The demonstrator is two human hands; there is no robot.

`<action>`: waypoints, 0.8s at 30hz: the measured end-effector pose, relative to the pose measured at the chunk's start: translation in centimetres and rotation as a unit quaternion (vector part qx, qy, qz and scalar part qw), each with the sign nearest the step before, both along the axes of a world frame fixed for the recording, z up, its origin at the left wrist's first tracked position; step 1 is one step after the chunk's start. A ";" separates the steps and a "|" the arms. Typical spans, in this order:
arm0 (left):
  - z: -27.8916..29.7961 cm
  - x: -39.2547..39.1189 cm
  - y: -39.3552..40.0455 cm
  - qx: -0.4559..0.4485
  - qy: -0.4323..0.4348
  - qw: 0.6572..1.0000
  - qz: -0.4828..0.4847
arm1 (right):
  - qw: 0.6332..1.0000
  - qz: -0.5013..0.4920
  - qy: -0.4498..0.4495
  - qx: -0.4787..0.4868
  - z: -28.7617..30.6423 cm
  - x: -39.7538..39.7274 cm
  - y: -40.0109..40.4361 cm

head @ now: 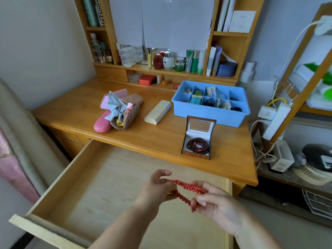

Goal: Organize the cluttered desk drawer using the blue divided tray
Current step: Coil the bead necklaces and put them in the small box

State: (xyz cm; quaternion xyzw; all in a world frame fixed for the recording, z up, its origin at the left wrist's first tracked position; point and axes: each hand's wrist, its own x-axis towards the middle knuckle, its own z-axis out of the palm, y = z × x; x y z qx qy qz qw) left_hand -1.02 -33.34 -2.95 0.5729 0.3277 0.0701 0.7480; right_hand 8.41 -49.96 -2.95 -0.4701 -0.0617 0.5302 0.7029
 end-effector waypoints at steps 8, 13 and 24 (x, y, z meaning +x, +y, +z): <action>3.2 5.3 0.8 0.072 -0.045 0.993 -0.081 | 0.977 -0.091 -0.155 -0.115 2.7 4.9 2.9; 6.7 11.2 3.8 0.145 -0.061 0.986 -0.054 | 0.896 -0.147 -0.381 -0.174 6.0 9.6 6.4; 3.1 15.6 4.5 0.418 0.015 0.899 -0.125 | 0.682 -0.115 -0.603 -0.397 1.8 12.3 7.3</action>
